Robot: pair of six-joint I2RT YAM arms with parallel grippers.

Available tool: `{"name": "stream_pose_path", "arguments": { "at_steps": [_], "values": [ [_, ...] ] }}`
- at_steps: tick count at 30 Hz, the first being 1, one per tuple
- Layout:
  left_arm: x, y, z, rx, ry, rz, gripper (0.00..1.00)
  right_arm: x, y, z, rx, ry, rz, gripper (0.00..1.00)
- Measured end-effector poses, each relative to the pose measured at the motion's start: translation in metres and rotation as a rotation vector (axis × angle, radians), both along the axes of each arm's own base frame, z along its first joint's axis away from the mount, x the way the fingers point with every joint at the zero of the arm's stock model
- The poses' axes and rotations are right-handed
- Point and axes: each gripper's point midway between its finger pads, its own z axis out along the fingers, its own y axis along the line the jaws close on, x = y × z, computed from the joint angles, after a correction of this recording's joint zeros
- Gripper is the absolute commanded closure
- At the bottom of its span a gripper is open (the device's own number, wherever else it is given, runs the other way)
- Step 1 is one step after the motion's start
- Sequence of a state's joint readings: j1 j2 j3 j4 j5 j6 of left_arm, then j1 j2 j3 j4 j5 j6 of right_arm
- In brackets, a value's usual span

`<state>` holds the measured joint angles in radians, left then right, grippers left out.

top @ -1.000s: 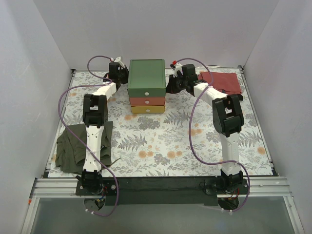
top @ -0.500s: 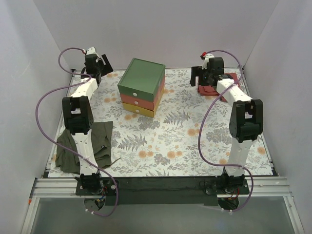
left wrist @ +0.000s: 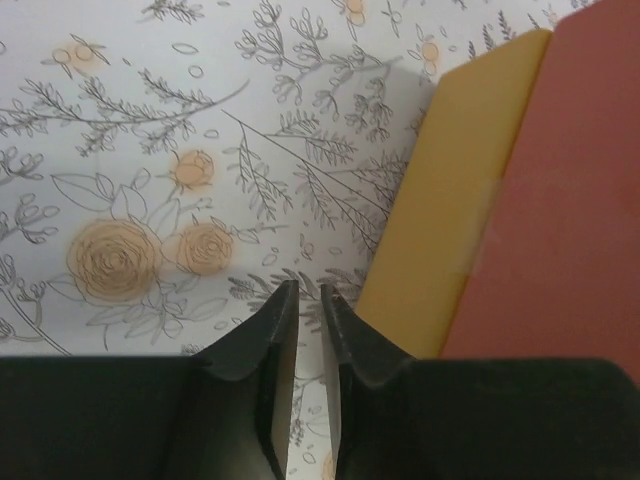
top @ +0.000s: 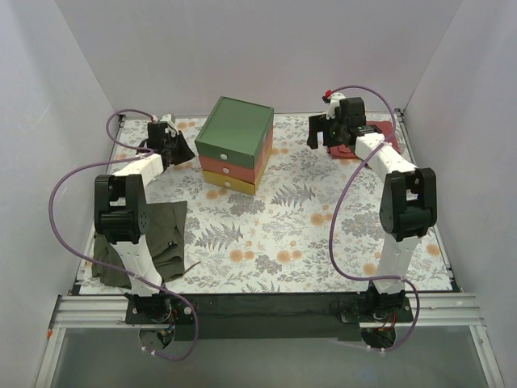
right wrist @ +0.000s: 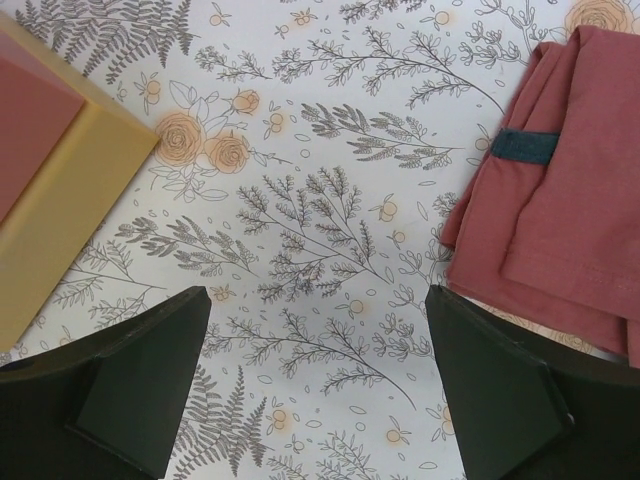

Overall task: Sort the stationery into containers
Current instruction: Move the storage box to the center of the board.

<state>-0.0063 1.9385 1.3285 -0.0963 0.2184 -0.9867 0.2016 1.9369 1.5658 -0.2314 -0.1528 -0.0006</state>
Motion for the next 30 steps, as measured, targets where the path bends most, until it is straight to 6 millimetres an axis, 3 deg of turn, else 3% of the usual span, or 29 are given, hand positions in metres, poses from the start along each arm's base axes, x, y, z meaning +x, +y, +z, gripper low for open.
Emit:
{"name": "stream_pose_path", "arguments": {
  "at_steps": [3, 5, 10, 16, 23, 30],
  "values": [
    [-0.016, -0.012, 0.007, -0.047, 0.001, -0.04, 1.0, -0.003, 0.002, 0.001, 0.012, 0.005, 0.002, 0.02],
    [-0.018, -0.016, 0.009, -0.056, -0.001, -0.048, 1.0, -0.005, 0.002, 0.001, 0.016, 0.007, 0.002, 0.02],
    [-0.023, -0.05, 0.022, -0.082, -0.026, -0.124, 1.0, -0.008, 0.003, 0.004, 0.029, 0.007, 0.002, 0.02],
    [-0.03, -0.079, 0.024, -0.106, -0.023, -0.189, 1.0, -0.009, 0.004, 0.004, 0.034, 0.006, 0.008, 0.02],
    [-0.034, -0.086, 0.024, -0.114, -0.019, -0.199, 1.0, -0.016, 0.004, -0.003, 0.036, 0.019, 0.013, 0.02],
    [-0.053, -0.088, 0.033, -0.118, -0.019, -0.205, 1.0, -0.017, 0.005, -0.002, 0.041, 0.019, 0.014, 0.02]
  ]
}}
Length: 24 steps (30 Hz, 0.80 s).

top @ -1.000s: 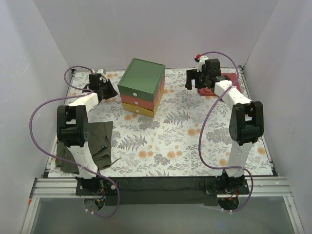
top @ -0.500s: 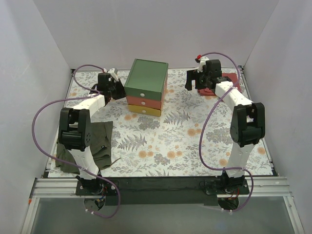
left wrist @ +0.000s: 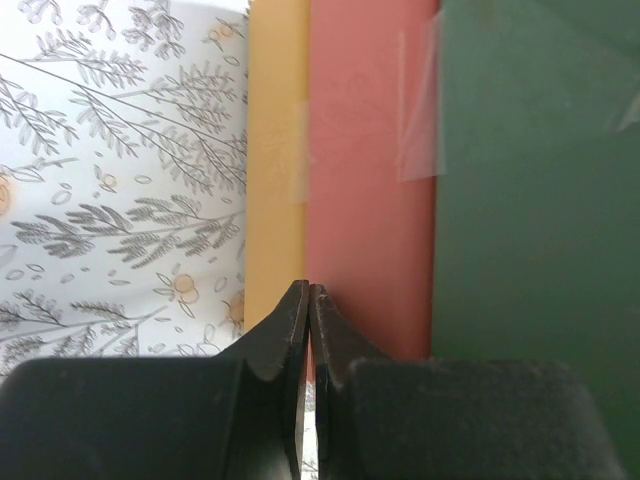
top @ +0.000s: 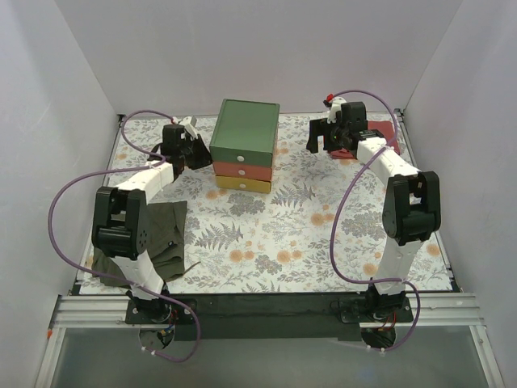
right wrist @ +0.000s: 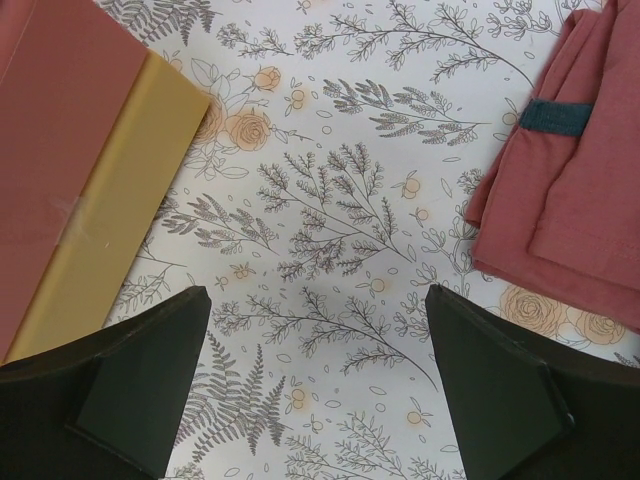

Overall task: Sort the stationery into containers
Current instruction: Move the storage box to the center of the board.

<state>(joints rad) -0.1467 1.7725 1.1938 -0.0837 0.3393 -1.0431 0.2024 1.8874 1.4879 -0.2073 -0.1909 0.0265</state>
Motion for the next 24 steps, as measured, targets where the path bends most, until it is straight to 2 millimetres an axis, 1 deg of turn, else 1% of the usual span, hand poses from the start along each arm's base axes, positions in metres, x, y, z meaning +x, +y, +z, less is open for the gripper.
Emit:
{"name": "stream_pose_path", "arguments": {
  "at_steps": [4, 7, 12, 16, 20, 24],
  "values": [
    [-0.009, -0.009, 0.002, 0.0, -0.002, -0.019, 1.0, 0.0, 0.0, 0.0, 0.002, 0.0, 0.002, 0.02],
    [-0.012, -0.013, 0.002, -0.001, -0.001, -0.031, 1.0, 0.0, 0.001, 0.0, 0.003, 0.002, 0.003, 0.02],
    [-0.015, -0.014, 0.0, -0.002, 0.004, -0.035, 1.0, -0.006, 0.0, -0.005, 0.003, 0.013, 0.005, 0.02],
    [-0.018, -0.014, -0.001, -0.002, 0.006, -0.041, 1.0, -0.008, 0.0, -0.005, 0.003, 0.012, 0.005, 0.02],
    [-0.023, -0.018, 0.003, 0.004, -0.006, -0.063, 1.0, -0.01, -0.001, -0.004, 0.003, 0.012, 0.005, 0.02],
    [-0.029, -0.029, 0.011, 0.002, -0.025, -0.1, 1.0, -0.01, -0.001, -0.003, 0.004, 0.01, 0.005, 0.02]
  ]
}}
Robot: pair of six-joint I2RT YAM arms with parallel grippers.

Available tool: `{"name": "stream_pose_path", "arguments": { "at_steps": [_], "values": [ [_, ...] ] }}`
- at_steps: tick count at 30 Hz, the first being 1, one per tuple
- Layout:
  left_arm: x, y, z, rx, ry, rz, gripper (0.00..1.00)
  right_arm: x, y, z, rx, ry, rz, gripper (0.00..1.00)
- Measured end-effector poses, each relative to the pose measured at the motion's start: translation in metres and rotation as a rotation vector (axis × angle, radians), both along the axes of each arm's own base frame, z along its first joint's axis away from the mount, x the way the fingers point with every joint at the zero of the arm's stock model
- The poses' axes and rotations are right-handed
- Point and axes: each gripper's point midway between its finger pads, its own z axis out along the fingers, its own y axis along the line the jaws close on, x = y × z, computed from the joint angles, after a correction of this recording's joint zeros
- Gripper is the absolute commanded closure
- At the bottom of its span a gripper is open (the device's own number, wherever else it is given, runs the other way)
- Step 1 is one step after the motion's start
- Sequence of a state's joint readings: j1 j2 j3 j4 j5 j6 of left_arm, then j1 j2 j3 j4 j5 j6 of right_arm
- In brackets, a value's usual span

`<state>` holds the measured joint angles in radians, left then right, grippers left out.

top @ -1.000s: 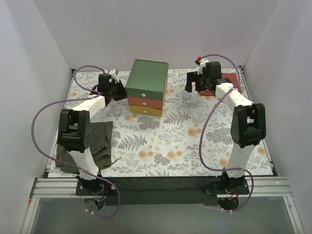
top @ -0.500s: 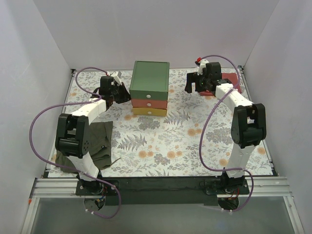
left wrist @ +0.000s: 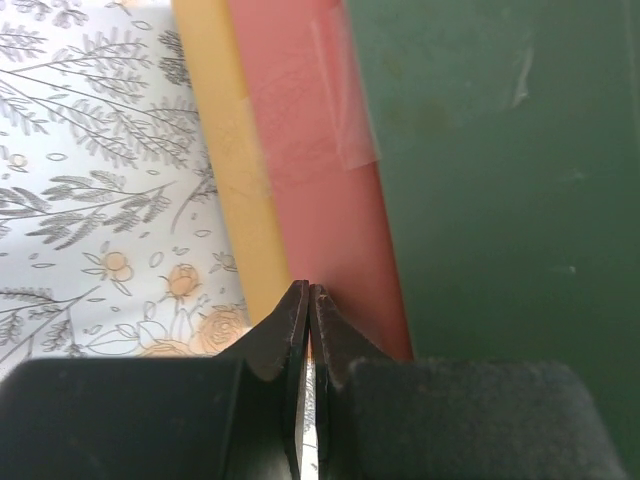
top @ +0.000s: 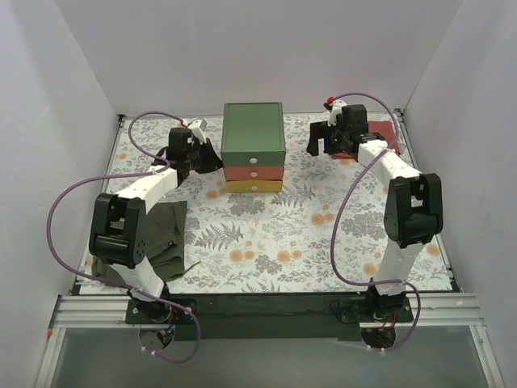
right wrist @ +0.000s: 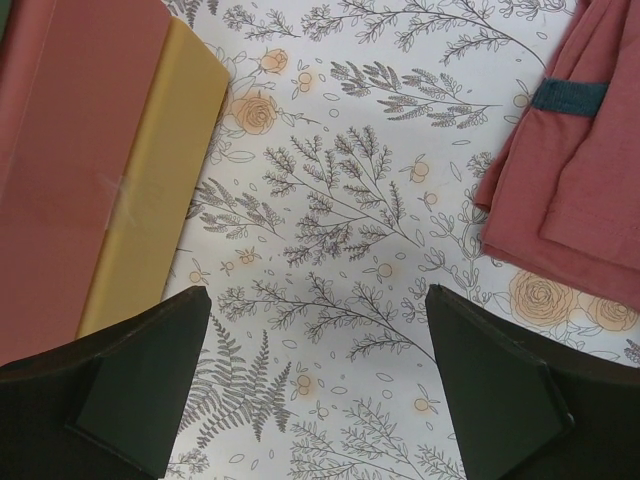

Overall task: Sort the stationery into containers
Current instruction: Move the storage box to the center of the board, then reset both arms

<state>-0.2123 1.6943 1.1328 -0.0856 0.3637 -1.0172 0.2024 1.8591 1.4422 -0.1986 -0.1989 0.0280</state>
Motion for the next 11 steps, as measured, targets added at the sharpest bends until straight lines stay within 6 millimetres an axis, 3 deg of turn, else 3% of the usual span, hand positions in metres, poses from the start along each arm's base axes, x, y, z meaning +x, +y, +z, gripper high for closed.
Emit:
{"name": "stream_pose_path", "arguments": {
  "at_steps": [2, 3, 5, 7, 11],
  "values": [
    [-0.003, -0.003, 0.001, -0.002, -0.003, -0.01, 0.98, 0.0, 0.001, 0.0, 0.003, 0.001, 0.001, 0.02],
    [-0.004, -0.005, 0.001, -0.001, -0.002, -0.012, 0.87, 0.0, 0.001, 0.0, 0.004, 0.001, 0.002, 0.02],
    [-0.005, -0.003, -0.001, 0.012, 0.006, 0.0, 0.51, 0.0, 0.001, 0.0, 0.005, 0.002, 0.002, 0.02],
    [-0.006, 0.006, -0.006, 0.054, 0.022, 0.037, 0.28, 0.0, 0.001, 0.001, 0.009, 0.004, -0.005, 0.02],
    [-0.011, 0.031, -0.01, 0.114, 0.067, 0.133, 0.27, -0.004, -0.003, 0.001, 0.013, 0.003, -0.027, 0.02]
  ]
}}
